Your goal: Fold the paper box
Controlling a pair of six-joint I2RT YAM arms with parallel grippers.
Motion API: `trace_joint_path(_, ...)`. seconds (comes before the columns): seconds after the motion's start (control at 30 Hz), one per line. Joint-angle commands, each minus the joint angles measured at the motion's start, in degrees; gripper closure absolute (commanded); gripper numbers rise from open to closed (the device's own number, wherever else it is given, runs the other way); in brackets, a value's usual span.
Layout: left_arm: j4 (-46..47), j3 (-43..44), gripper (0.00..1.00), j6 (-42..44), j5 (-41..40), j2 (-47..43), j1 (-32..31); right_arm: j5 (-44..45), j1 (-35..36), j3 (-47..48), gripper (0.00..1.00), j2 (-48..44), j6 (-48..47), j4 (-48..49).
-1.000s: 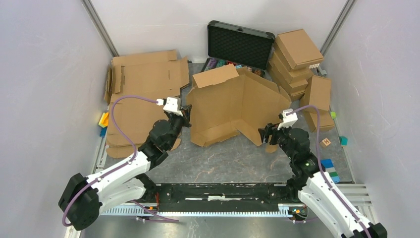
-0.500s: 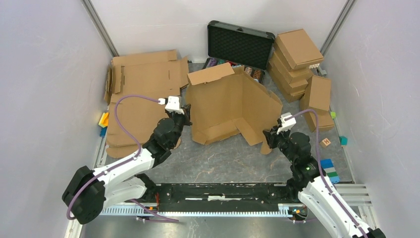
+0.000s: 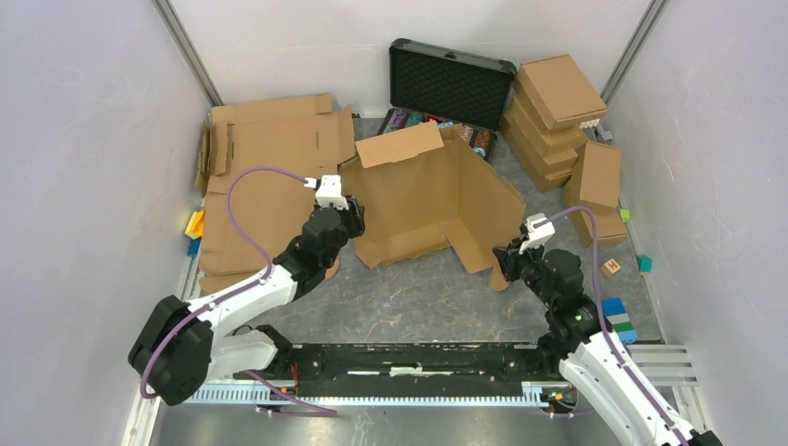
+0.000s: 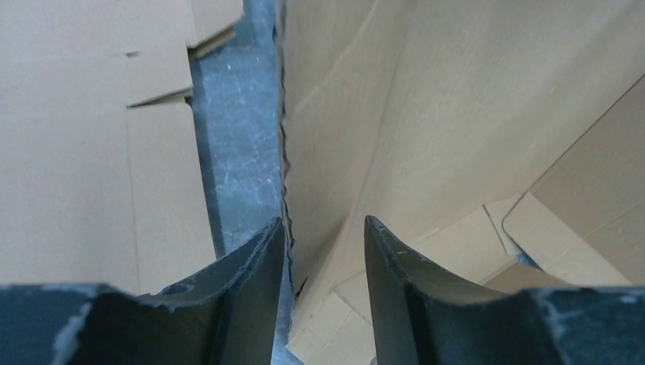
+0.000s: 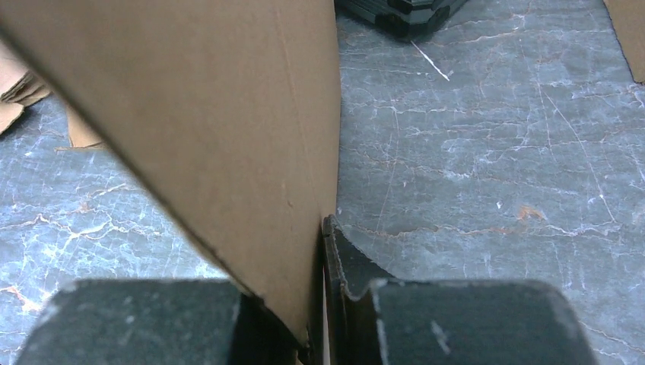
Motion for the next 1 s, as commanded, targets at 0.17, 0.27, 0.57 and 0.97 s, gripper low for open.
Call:
trace_joint_path(0.17, -6.6, 2.1, 0.49, -5.2, 9.6, 5.3, 2.6, 0.5, 0.4, -1.3, 0.85, -0.9, 1.2, 0.8)
trace_joint_path(0.27, -6.6, 2.4, 0.57, -5.7, 12.1, 7.9, 2.7, 0.0, 0.4, -1.4, 0.85, -1.4, 1.3, 1.1)
trace_joint_path(0.57, -1.8, 1.9, 0.76, -10.1, 12.4, 9.5, 2.7, -5.6, 0.4, -2.5, 0.85, -1.7, 3.4, 3.9)
trace_joint_path(0.97, -1.3, 2.7, 0.97, -6.4, 12.8, 8.0, 3.3, 2.5, 0.4, -1.4, 0.18, 1.3, 5.1, 0.0)
